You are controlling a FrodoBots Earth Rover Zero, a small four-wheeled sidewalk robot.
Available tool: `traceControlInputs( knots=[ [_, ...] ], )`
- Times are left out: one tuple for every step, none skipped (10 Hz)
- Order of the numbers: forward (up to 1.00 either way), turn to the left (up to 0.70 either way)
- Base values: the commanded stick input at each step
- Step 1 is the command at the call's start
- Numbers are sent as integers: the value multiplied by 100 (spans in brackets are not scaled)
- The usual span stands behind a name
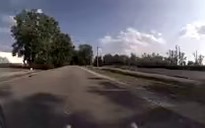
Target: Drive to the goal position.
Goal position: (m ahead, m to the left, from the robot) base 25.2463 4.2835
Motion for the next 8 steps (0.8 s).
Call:
traceControlInputs(
  knots=[
    [70,0],
    [70,0],
    [70,0],
    [70,0],
    [70,0],
    [70,0],
    [70,0],
    [70,0]
  ],
)
